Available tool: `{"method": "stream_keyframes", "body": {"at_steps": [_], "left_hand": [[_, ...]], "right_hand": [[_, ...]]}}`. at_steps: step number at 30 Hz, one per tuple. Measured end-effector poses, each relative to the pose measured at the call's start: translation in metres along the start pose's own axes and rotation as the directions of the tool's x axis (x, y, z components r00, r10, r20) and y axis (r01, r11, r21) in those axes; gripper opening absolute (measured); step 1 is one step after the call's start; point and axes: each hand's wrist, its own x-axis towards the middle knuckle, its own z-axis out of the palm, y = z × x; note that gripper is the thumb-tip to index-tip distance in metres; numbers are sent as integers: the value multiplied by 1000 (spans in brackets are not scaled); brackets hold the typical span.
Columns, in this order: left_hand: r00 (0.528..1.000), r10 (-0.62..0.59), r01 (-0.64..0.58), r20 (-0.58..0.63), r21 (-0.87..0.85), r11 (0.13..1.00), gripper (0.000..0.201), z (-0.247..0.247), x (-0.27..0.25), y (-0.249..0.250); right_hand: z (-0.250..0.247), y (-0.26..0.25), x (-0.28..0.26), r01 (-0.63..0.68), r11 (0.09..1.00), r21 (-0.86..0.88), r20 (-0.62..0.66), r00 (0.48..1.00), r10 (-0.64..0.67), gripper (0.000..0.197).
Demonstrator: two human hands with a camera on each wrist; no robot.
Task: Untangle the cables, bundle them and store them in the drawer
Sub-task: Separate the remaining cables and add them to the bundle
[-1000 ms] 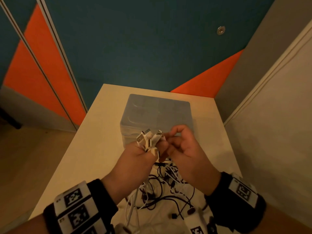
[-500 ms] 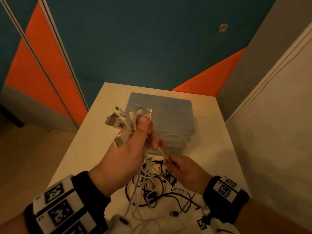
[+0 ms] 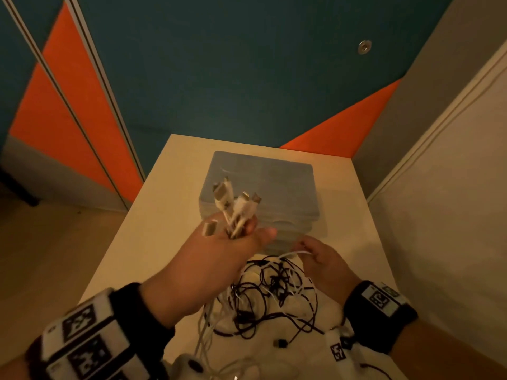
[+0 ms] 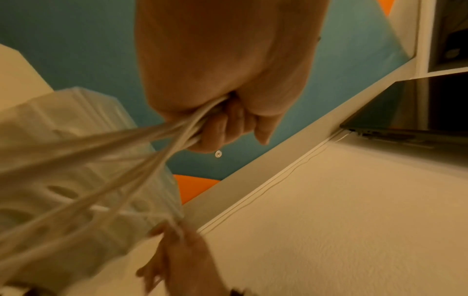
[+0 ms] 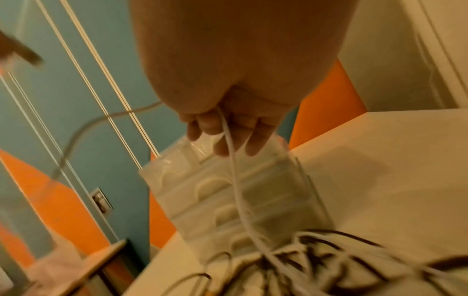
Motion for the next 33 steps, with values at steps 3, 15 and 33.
{"method": "stream_keyframes", "body": {"at_steps": [3, 15, 33], "left_hand": [[999, -44, 43, 6, 92, 995, 16, 10, 4, -14], [996, -85, 85, 42, -4, 996, 36, 33, 8, -21], [998, 49, -27, 44, -403, 915, 37, -6, 10, 19]], "right_hand": [[1, -29, 1, 117, 984, 136, -90, 990, -106, 17], [10, -82, -14, 225, 940, 256, -39, 974, -223, 38], [10, 22, -11, 88, 988, -129, 66, 995, -80, 24]]}}
